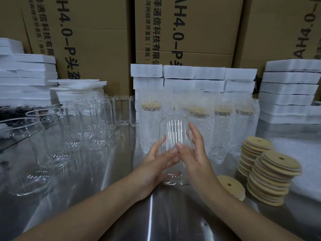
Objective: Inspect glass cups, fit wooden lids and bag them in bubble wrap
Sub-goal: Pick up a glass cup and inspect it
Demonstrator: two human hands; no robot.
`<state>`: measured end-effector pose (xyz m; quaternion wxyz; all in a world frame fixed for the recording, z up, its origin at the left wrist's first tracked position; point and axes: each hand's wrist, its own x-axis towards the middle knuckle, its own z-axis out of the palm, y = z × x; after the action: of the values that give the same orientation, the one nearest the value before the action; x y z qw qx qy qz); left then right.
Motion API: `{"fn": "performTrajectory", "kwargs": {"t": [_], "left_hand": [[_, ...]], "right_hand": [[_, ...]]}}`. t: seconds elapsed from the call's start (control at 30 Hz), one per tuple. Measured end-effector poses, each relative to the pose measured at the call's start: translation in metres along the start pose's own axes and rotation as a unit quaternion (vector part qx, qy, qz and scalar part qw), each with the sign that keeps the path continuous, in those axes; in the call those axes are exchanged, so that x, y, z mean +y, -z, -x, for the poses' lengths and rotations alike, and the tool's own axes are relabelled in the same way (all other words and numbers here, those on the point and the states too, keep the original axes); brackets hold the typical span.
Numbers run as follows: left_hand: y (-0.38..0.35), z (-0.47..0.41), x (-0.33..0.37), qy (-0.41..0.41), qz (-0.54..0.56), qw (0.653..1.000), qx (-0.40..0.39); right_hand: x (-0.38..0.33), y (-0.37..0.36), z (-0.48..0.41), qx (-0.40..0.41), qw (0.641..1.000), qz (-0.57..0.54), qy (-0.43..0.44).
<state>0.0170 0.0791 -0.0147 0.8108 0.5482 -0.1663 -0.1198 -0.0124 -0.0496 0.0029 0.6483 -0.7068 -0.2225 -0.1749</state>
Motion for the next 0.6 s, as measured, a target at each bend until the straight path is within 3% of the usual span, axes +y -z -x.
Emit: {"fn": "performTrajectory", "kwargs": {"t": [0.1, 0.33, 0.6], "left_hand": [[0.002, -0.003, -0.006, -0.025, -0.003, 0.999, 0.042], [0.005, -0.003, -0.003, -0.035, -0.06, 0.996, 0.052], [0.008, -0.001, 0.003, 0.014, -0.051, 0.998, -0.028]], "right_hand": [[0.001, 0.001, -0.003, 0.012, 1.0, -0.007, -0.012], [0.003, 0.003, -0.006, 0.033, 0.999, -0.038, -0.021], [0.008, 0.012, -0.016, 0.043, 0.983, -0.165, -0.068]]}}
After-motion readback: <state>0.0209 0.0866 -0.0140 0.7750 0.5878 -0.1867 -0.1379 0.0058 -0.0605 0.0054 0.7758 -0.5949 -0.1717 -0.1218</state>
